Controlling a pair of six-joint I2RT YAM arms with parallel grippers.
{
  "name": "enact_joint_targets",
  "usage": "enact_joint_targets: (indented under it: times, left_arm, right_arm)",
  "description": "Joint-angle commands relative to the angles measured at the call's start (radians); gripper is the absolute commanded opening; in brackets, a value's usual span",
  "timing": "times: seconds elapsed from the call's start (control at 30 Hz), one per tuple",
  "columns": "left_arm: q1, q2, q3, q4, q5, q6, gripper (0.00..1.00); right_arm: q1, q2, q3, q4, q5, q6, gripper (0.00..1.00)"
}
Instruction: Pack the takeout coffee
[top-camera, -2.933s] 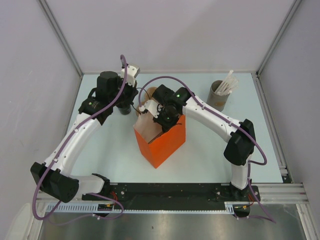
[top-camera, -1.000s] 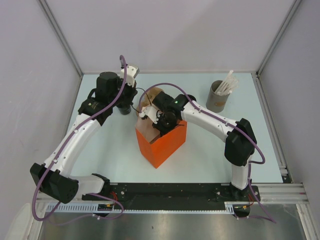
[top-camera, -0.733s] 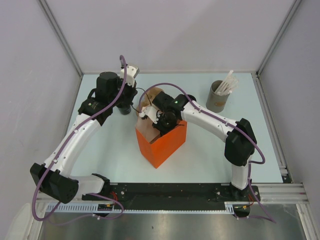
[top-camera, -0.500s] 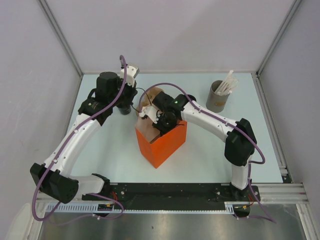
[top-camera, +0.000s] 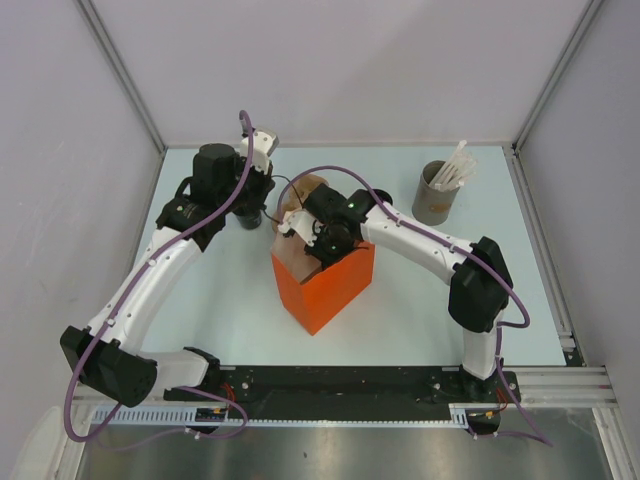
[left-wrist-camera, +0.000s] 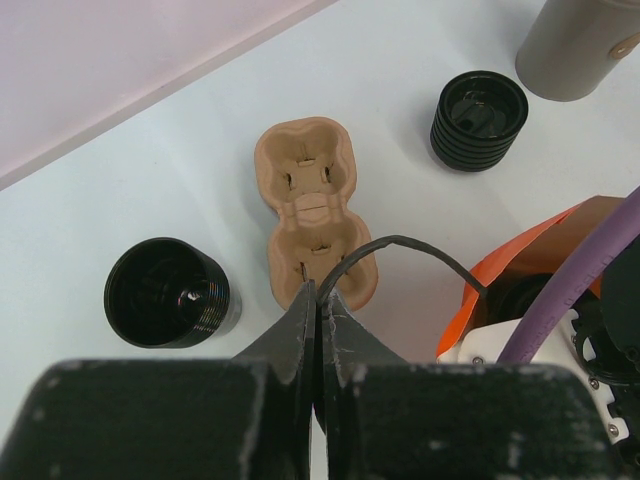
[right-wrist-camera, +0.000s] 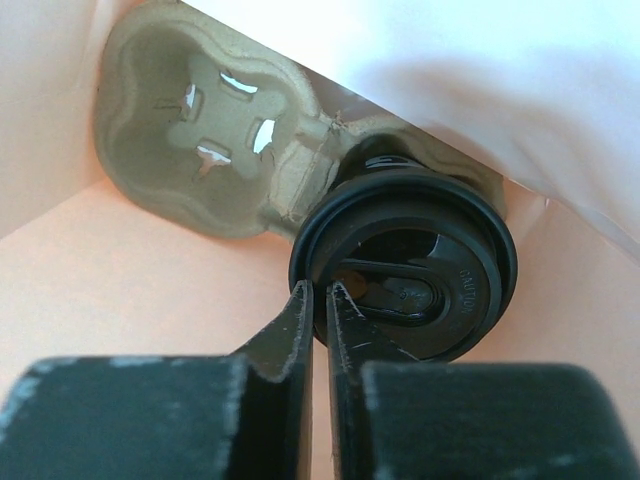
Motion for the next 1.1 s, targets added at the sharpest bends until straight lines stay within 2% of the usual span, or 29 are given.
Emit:
enact_joint_targets:
  times: [0.0, 0.07, 0.1, 0.2, 0.37, 0.6, 0.67, 0.73, 0.8, 0.87, 1.07]
  left_arm:
    - [0.002, -0.022, 0.003, 0.019, -0.004, -0.025, 0.01]
    - [0.002, -0.025, 0.003, 0.019, -0.004, -0.025, 0.01]
    - [0.003, -0.026, 0.001, 0.019, -0.005, -0.025, 0.01]
    - [0.002, -0.025, 0.001, 0.021, -0.007, -0.024, 0.01]
    - [0.003, -0.025, 0.001, 0.021, -0.010, -0.024, 0.01]
    - [0.003, -0.023, 0.003, 0.018, -0.008, -0.024, 0.01]
    - [0.002, -0.025, 0.003, 0.018, -0.010, -0.025, 0.01]
    - [0.002, -0.026, 0.003, 0.019, -0.010, -0.022, 0.01]
    - [0.003, -0.023, 0.003, 0.018, -0.010, -0.022, 0.01]
    - [0.003, -0.025, 0.003, 0.018, -0.010, -0.024, 0.01]
    - [0.003, -0.023, 0.003, 0.018, -0.008, -0.022, 0.01]
  right_arm:
    - [-0.008, 0.041, -0.014, -0.017, 0.106, -0.002, 0.18]
    - [-0.009, 0.036, -0.003, -0.021, 0.104, -0.003, 0.25]
    - [-0.009, 0.033, 0.003, -0.027, 0.101, -0.005, 0.31]
    - [-0.008, 0.020, 0.028, -0.041, 0.092, -0.011, 0.40]
    - [-0.009, -0.004, 0.098, -0.087, 0.047, -0.028, 0.50]
    - [-0.011, -0.030, 0.146, -0.116, 0.006, -0.046, 0.72]
    - [-0.011, -0.030, 0.153, -0.129, -0.003, -0.049, 0.73]
    - [-0.009, -0.037, 0.167, -0.136, -0.017, -0.054, 0.81]
    - [-0.011, -0.045, 0.176, -0.141, -0.025, -0.057, 0.83]
    - [-0.012, -0.056, 0.187, -0.150, -0.033, -0.065, 0.99]
    - [-0.020, -0.086, 0.235, -0.178, -0.056, -0.078, 1.00]
